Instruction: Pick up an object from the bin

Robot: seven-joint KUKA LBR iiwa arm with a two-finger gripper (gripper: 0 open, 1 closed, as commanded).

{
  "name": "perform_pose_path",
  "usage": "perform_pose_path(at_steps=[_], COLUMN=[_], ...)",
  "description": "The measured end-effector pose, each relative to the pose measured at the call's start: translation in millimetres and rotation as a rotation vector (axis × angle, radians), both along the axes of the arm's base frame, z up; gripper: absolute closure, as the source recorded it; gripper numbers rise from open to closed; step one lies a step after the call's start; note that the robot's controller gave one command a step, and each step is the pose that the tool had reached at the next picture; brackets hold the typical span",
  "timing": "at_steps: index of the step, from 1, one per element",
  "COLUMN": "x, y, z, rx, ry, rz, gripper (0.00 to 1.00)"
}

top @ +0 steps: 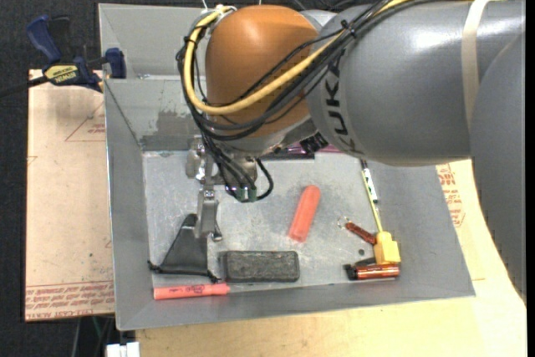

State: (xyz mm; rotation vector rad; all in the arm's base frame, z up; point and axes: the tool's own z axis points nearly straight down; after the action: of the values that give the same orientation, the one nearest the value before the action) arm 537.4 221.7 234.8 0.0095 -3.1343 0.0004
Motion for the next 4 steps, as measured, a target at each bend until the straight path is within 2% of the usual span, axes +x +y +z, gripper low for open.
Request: perform_pose_path(at_steps=[1,2,3,4], x=[1.8,-1.6,-6.7,-13.5], y=[-1.8,6.0,7.8,6.9], z=[4.9,-69.5,-93.1,-83.2], rx=[0.002,0.003,0.004,0.006], ry=[-0.007,-0.009,-0.009,-0.008], rz=[-0.006,0.238,0.406,0.706], gripper=[0.0,0.0,0.0,0.0])
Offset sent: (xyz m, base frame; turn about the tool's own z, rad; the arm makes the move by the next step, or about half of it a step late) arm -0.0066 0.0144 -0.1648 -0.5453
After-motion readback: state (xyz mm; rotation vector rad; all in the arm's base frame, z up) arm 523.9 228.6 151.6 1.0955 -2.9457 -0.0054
